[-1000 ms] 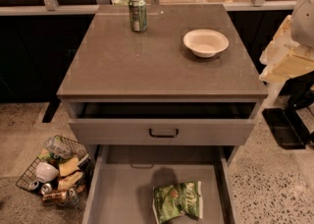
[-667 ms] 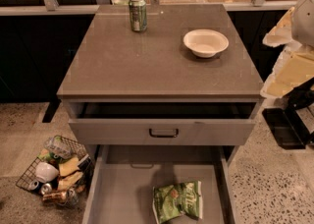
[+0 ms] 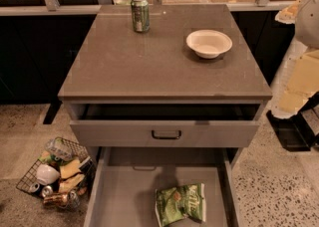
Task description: Pick green can from middle drawer and place on counter
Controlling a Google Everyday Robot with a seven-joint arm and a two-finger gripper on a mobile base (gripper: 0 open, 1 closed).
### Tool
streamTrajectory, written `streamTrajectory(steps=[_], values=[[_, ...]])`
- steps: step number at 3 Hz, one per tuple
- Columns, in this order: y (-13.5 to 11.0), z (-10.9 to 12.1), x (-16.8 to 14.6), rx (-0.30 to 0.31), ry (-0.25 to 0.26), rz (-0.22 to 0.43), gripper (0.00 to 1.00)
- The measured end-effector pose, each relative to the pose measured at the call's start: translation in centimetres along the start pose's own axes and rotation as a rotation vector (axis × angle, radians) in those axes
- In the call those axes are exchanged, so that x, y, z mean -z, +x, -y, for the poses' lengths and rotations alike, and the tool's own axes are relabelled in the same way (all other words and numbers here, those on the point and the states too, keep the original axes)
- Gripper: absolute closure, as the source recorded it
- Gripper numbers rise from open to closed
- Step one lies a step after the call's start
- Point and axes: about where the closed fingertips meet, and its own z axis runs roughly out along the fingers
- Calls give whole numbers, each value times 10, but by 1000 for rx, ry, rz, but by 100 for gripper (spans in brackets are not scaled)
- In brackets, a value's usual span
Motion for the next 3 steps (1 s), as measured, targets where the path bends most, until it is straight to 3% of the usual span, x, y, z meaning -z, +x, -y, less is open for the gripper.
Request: streamTrajectory(steps=[1,2,3], values=[[7,-3,-14,39,48,-41,0],[24,-21,-45,90,54,-50,0],[46,-46,-84,108,38,-16,0]])
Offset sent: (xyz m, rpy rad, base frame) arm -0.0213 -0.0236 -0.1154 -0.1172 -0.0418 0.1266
